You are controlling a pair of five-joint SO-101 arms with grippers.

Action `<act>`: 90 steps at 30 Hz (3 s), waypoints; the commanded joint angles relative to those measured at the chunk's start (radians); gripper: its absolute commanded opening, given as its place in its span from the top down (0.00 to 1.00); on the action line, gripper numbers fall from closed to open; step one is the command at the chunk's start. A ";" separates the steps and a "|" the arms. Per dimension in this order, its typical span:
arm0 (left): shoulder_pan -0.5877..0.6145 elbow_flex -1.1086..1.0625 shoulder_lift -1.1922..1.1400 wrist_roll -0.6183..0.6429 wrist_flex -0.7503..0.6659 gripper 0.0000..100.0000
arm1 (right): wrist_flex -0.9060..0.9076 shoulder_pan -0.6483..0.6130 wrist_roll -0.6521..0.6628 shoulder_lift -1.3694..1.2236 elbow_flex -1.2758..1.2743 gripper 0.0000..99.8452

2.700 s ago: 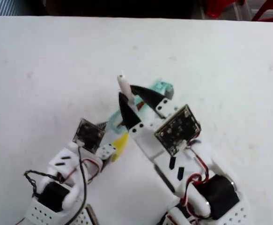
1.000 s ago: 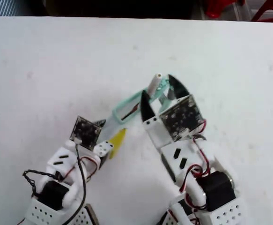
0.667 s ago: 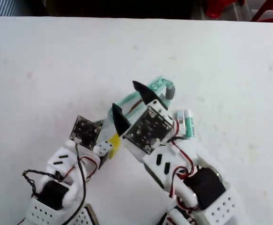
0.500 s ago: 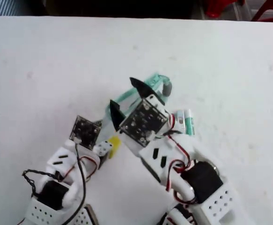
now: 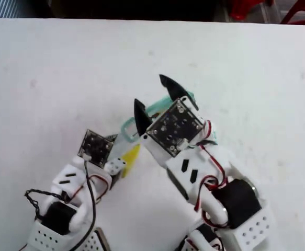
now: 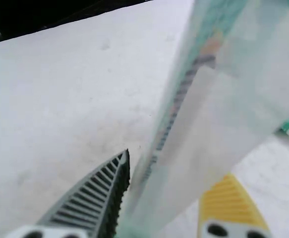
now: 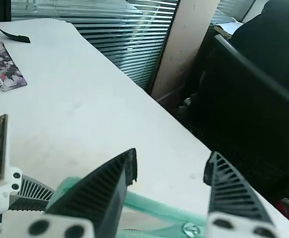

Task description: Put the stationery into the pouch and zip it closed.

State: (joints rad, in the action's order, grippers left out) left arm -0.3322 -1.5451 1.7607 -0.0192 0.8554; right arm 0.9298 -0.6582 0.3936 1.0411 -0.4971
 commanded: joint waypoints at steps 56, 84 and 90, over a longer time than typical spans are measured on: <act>0.073 0.052 0.012 0.017 0.023 0.77 | -0.099 0.384 0.009 -0.005 -0.434 0.79; 1.201 -0.009 0.005 -0.189 0.104 0.77 | 0.090 -0.160 0.068 -0.532 0.137 0.79; 1.360 -0.149 0.010 -0.302 0.008 0.77 | 0.223 -0.183 -0.038 -0.906 0.575 0.92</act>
State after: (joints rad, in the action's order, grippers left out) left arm 0.9705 -1.6479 1.7607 -0.2463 0.9244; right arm 1.0909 -0.8347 0.4473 0.3399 -0.2363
